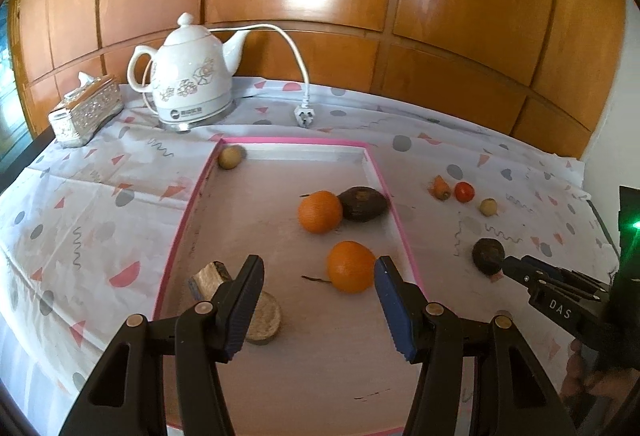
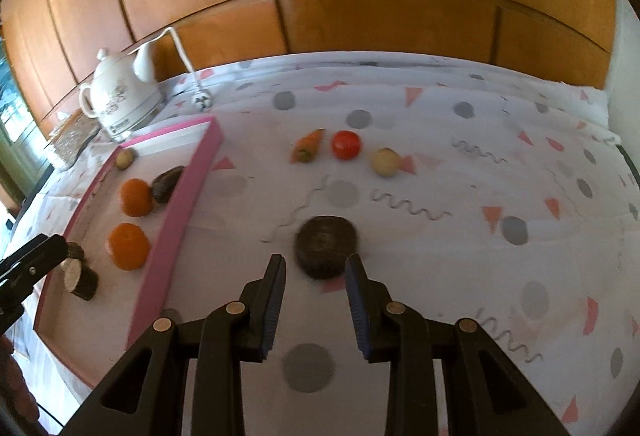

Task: Organize fruits
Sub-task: 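Open and lift both tools away from the tray toward the dark beet, then grasp the dark beet with the left tool while the right tool grasps a yellow ball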

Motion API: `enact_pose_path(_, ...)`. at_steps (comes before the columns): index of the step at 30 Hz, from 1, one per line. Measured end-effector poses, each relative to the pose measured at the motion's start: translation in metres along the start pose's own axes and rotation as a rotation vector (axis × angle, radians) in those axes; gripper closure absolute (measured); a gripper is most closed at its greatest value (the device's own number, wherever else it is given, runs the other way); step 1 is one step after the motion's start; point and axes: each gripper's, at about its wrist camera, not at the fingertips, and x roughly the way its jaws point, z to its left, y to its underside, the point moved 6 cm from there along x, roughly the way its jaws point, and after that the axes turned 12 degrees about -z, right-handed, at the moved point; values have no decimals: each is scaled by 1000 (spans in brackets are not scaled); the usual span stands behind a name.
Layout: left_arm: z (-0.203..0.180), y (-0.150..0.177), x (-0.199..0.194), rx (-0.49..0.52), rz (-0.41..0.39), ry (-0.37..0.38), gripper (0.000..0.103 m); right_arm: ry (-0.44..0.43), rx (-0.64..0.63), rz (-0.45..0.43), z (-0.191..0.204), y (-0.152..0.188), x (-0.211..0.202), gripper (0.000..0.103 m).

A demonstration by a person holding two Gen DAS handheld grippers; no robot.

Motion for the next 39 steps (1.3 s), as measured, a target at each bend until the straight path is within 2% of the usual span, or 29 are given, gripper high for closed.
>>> enact_pose_path(11,-28,0,5,55,15,54,45,60,48,10,-36,6,0,72)
enact_pose_path(19,-64,-2,12,115,28,136,45,82,63,15,-50,8,0,72)
enact_pose_path(23,-84,0,21,130,57,180,45,102,68,18,-59,8,1,72)
enact_pose_path(27,-110,5,33,154,83,235,37,124,78,18,-69,8,1,72)
enact_pose_path(39,-162,21,74,186,155,299,37,148,97,19,-100,-1,9,72)
